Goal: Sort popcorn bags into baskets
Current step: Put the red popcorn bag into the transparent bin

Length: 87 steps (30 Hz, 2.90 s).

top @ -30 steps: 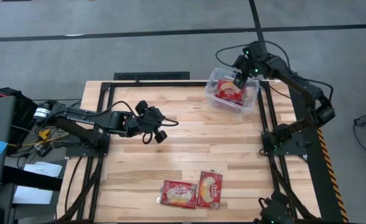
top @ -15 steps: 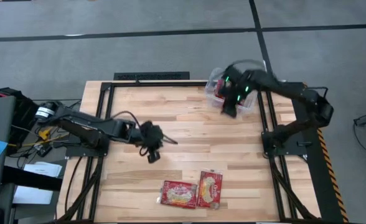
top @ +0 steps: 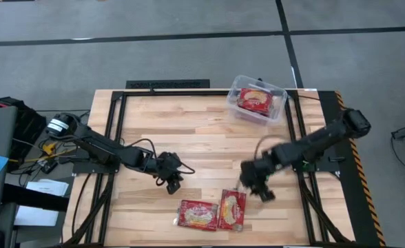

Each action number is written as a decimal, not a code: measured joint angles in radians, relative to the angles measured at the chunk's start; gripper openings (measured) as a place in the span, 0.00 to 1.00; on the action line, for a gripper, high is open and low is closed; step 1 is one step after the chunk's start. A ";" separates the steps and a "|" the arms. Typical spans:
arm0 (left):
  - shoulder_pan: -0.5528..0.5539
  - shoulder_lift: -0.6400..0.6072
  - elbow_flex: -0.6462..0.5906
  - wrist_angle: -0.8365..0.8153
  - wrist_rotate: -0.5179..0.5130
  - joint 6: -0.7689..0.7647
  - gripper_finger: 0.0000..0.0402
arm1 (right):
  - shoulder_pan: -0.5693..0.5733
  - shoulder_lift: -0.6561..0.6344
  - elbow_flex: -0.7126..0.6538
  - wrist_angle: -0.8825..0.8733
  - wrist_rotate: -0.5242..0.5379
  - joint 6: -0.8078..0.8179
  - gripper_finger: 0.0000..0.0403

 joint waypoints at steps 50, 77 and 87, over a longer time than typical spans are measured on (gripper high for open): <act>0.141 0.267 0.069 0.557 -0.136 0.202 0.00 | -0.435 0.120 -0.028 0.356 -0.045 0.079 0.20; 0.086 0.550 0.331 0.373 -0.181 0.289 0.00 | -0.279 -0.082 -0.399 0.611 0.249 0.629 0.47; 0.046 0.552 0.332 0.354 -0.278 0.318 0.00 | -0.279 -0.066 -0.399 0.637 0.272 0.651 0.54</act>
